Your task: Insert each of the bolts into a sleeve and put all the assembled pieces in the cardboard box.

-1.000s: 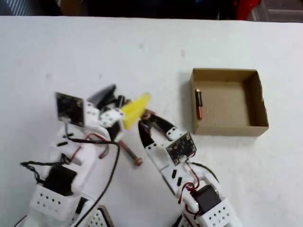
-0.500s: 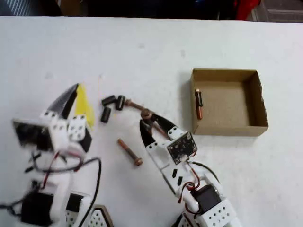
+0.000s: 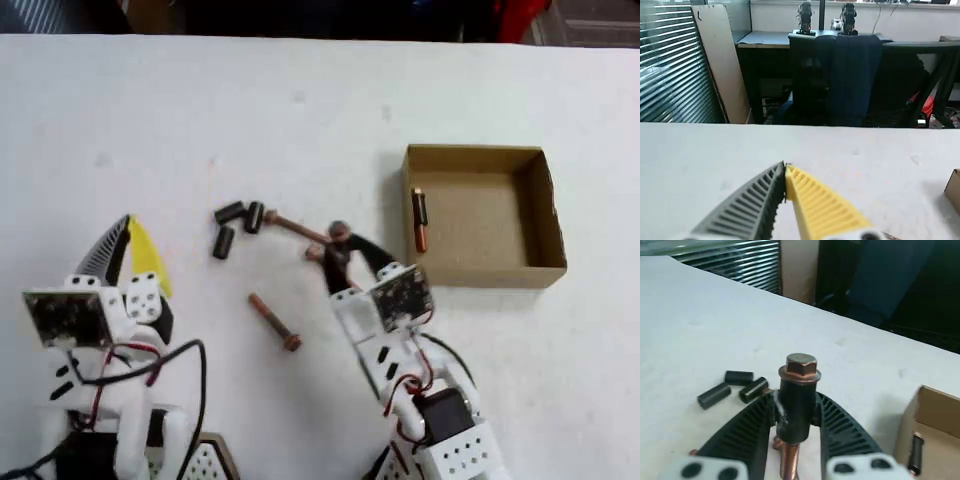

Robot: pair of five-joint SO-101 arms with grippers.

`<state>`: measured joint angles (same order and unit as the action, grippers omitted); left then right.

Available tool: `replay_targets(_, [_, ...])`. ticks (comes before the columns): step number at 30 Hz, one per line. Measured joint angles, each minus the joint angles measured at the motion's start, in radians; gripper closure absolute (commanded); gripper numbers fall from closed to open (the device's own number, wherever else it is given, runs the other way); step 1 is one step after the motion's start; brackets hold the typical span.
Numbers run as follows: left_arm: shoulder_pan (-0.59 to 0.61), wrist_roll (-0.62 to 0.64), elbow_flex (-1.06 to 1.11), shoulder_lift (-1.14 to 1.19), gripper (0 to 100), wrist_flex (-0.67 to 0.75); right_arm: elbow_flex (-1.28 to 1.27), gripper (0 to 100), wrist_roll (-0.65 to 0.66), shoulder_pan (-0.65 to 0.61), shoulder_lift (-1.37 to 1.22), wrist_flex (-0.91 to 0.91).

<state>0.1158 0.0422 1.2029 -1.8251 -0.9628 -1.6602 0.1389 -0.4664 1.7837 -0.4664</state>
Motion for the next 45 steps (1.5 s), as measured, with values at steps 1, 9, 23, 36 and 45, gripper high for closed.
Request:
replay_targets(1, [0.0, -0.002, 0.025, 0.0, 98, 0.0, 0.008, 98.1, 0.0, 0.032, 0.0, -0.017])
replay_targets(9, [0.0, -0.002, 0.284, 0.006, 98, 0.0, 0.273, 98.2, 0.0, 0.184, 0.0, -0.307])
replay_targets(23, [0.002, 0.0, 0.493, 0.008, 98, -0.034, 0.729, 98.1, 0.129, 0.465, -0.457, -0.44])
replay_targets(36, [0.002, 0.0, 0.493, 0.008, 98, -0.227, 1.128, 98.1, 0.132, 0.609, -1.33, -0.44])
replay_targets(45, [0.002, 0.0, 0.493, 0.008, 98, -0.316, 1.387, 98.1, 0.132, 0.608, -1.786, -0.442])
